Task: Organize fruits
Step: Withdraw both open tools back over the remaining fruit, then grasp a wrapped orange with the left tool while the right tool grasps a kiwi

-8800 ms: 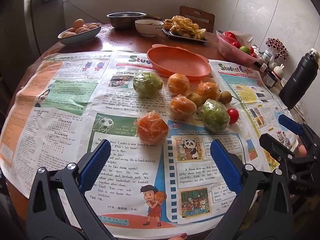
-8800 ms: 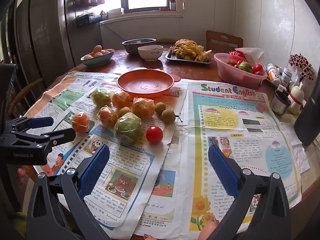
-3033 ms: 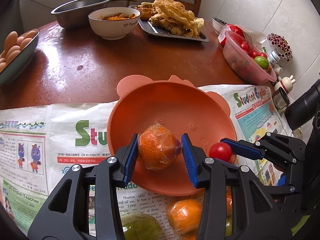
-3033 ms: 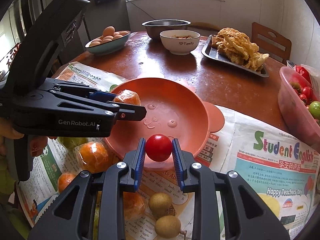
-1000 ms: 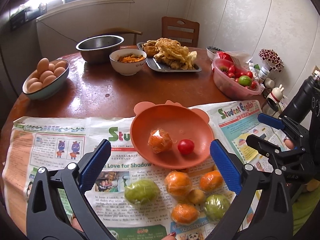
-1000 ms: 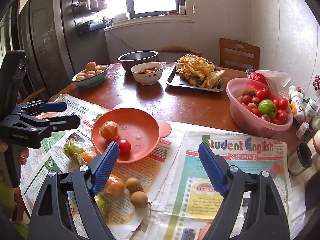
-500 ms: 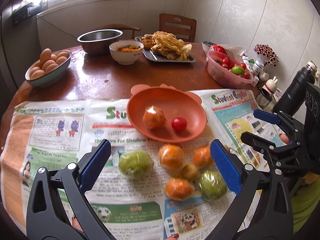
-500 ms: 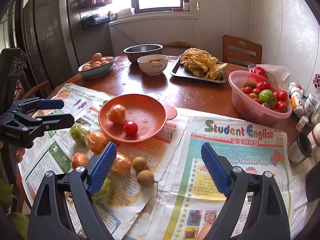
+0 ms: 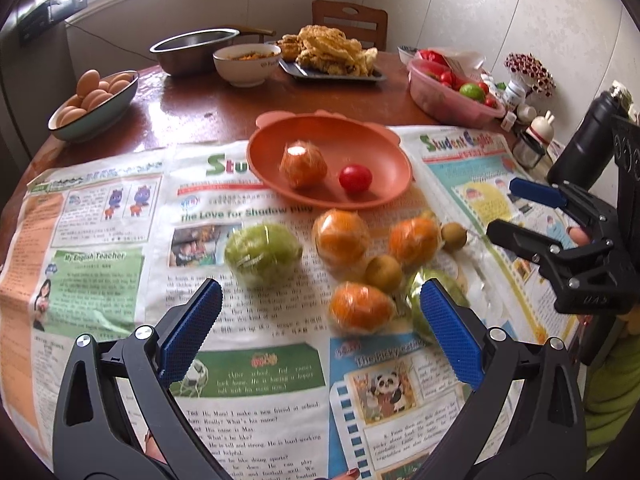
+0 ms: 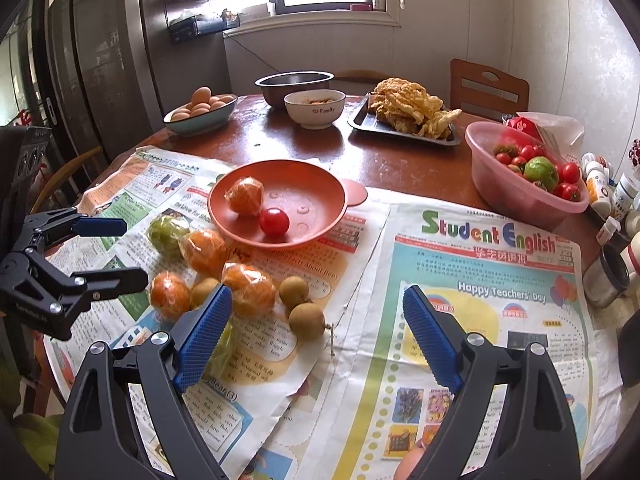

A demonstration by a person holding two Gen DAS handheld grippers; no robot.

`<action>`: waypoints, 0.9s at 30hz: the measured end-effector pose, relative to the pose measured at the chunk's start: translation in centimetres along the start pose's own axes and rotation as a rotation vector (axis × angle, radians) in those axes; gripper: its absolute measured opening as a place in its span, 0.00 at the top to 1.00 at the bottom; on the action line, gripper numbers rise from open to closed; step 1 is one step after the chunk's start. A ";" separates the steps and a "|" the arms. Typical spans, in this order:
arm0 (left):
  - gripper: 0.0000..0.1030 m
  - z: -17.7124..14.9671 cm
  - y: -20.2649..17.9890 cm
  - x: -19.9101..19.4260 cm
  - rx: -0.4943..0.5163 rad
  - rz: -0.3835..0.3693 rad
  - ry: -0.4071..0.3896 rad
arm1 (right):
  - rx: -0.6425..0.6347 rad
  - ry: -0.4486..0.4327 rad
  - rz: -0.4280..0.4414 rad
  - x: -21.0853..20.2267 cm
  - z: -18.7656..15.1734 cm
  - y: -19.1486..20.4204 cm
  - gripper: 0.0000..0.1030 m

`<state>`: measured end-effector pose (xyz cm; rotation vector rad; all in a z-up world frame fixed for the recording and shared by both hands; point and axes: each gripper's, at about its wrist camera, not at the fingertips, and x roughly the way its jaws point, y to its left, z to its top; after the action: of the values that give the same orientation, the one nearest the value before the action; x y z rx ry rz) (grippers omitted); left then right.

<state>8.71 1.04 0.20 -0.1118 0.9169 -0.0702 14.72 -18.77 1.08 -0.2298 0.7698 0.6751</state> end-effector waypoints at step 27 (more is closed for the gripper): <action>0.39 -1.9 -0.6 2.3 0.009 -0.046 0.059 | -0.043 0.090 -0.012 3.0 -2.0 0.0 0.40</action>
<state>8.58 0.07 -2.70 -0.1225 0.9730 -0.1208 15.15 -18.23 -2.45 -0.3050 0.8397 0.6733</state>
